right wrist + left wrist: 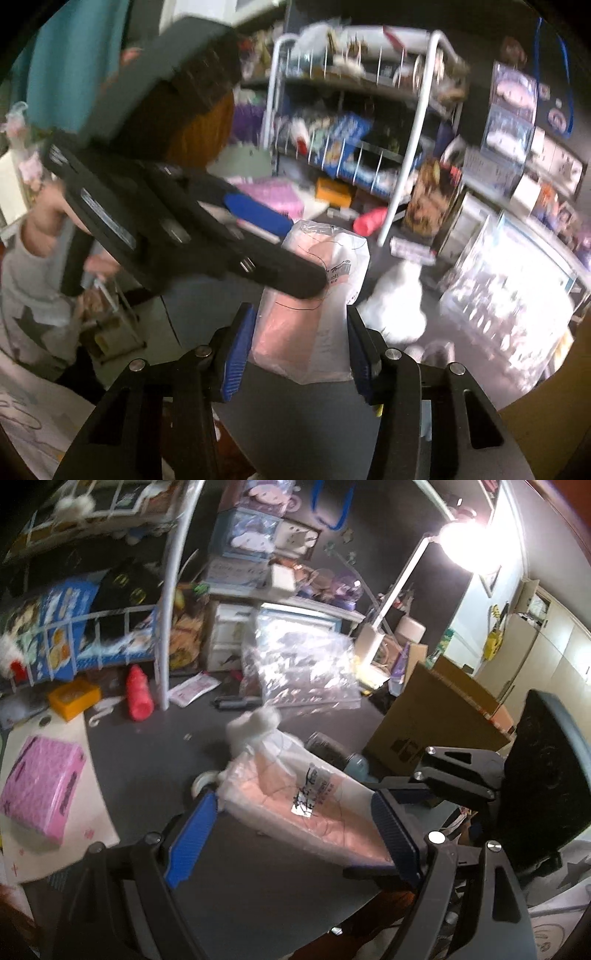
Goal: Organize objects
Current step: 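Carry the pink packet into the cardboard box and open the right gripper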
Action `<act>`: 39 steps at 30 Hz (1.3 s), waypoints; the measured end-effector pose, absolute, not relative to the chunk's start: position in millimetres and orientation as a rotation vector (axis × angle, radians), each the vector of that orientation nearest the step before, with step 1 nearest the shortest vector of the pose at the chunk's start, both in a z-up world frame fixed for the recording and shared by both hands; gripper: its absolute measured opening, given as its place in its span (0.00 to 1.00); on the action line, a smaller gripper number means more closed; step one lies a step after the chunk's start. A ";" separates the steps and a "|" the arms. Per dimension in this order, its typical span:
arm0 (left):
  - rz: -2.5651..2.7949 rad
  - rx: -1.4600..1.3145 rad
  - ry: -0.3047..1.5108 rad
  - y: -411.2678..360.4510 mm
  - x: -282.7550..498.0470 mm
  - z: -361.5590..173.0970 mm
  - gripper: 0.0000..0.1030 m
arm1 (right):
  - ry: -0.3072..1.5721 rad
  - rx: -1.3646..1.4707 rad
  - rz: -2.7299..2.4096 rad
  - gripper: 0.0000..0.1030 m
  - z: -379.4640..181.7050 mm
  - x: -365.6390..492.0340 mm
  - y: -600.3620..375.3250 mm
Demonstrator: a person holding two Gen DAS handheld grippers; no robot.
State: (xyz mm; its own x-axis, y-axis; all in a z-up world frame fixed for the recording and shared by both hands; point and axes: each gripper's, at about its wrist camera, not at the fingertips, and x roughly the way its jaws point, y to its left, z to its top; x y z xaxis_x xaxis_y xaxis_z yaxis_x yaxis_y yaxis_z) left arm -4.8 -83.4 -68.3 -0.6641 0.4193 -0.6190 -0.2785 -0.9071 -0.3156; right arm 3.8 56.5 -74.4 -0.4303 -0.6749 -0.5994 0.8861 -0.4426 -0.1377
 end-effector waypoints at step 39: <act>2.278 -1.017 0.049 161.6 -136.0 5.9 0.63 | 0.358 0.727 -2.388 0.39 -6.7 -58.7 279.6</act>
